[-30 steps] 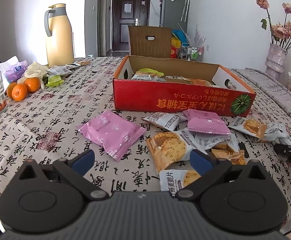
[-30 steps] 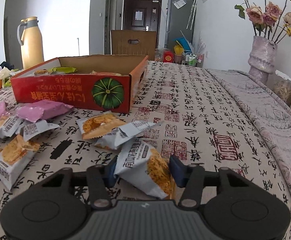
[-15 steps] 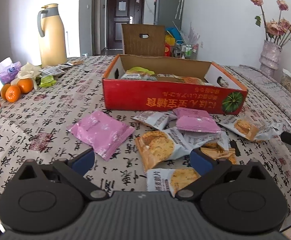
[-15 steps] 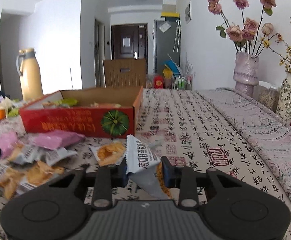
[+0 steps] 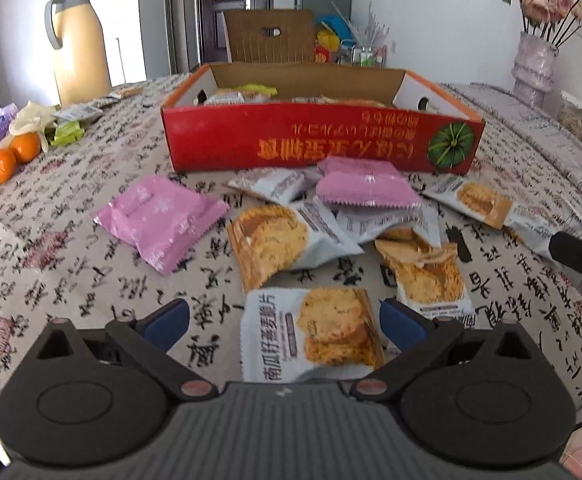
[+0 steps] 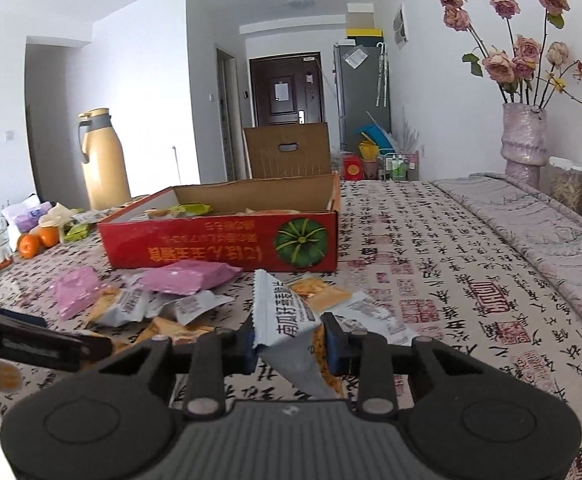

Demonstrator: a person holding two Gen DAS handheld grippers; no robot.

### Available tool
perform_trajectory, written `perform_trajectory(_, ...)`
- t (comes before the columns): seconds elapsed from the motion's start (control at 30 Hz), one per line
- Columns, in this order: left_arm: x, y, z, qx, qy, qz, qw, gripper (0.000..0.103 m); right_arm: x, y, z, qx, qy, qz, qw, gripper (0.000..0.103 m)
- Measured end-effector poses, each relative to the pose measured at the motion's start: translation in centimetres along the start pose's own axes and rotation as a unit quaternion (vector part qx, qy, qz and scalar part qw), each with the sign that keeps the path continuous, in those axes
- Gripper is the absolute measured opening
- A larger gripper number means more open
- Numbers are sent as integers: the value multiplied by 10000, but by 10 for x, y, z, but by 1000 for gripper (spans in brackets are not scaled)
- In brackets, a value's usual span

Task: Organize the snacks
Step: 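Grasp a white cracker pack with the left tool while the right holds its pack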

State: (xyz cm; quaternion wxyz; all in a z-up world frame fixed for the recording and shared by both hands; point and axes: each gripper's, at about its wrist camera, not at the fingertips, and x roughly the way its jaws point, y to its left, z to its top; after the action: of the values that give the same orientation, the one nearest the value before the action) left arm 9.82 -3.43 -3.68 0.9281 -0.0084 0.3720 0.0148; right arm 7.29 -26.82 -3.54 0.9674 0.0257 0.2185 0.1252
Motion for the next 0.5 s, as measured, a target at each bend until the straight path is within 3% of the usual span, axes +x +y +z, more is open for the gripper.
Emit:
perform_trajectory(0.2,5,-6,-6,26,102,49,9999,99,-1,6,-4,9,36,96,9999,30)
perform_trajectory(0.4,-1,-9,-7,78,-9,-31,10000,74,-2,11,-8,-16,71,197,9998,30)
perform_trajectory(0.5,-4,-8,-8,59,-30,-61,10000,71,-3,15,-9,-32,79,244,9997,30)
